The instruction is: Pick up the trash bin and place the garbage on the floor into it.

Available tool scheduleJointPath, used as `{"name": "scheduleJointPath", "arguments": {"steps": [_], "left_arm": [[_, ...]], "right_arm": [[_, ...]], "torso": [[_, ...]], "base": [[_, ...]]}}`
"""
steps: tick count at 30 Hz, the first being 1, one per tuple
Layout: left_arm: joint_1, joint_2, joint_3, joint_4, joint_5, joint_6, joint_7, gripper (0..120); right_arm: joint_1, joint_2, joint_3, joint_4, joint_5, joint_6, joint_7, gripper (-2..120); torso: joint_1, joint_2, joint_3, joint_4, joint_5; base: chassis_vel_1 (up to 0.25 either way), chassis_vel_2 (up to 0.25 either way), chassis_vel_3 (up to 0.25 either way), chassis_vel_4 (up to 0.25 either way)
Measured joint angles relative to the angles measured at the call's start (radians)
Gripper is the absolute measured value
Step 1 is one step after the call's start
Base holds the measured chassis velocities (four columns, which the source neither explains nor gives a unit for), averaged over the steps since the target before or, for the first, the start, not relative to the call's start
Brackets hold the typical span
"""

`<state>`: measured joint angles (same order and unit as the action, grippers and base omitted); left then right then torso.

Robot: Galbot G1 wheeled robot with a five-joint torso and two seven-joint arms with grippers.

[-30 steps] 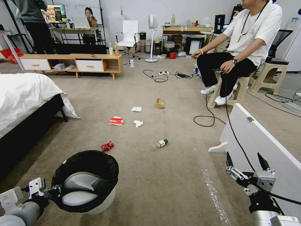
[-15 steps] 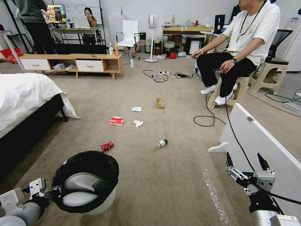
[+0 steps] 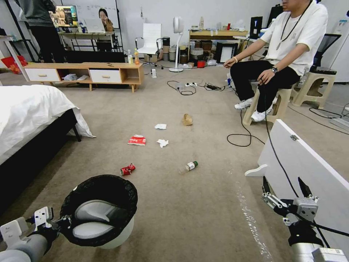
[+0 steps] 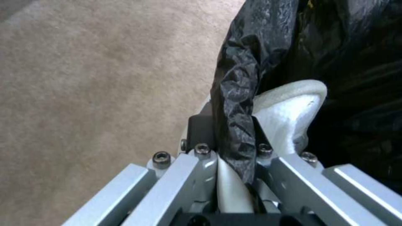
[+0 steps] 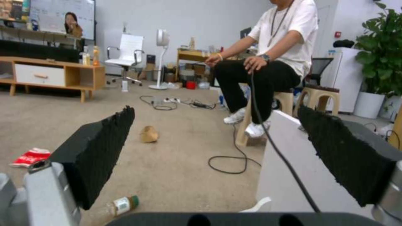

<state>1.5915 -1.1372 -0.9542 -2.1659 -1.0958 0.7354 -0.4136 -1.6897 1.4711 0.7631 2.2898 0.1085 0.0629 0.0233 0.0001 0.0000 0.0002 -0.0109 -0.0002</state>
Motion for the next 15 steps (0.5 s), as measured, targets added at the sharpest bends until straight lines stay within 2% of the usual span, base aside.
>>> {"name": "scheduleJointPath", "arguments": {"steps": [5, 15], "left_arm": [[0.0, -0.001, 0.0, 0.001, 0.001, 0.0, 0.0, 3], [0.003, -0.004, 0.0, 0.001, 0.006, 0.0, 0.001, 3]], "right_arm": [[0.0, 0.0, 0.0, -0.001, 0.0, 0.0, 0.0, 99], [-0.002, 0.001, 0.0, -0.001, 0.0, 0.004, 0.001, 99]], "torso": [[0.0, 0.0, 0.0, 0.0, 0.0], [0.0, 0.0, 0.0, -0.0001, 0.0002]], "base": [[0.121, 0.096, -0.115, -0.111], [0.071, 0.085, -0.08, -0.092]]}}
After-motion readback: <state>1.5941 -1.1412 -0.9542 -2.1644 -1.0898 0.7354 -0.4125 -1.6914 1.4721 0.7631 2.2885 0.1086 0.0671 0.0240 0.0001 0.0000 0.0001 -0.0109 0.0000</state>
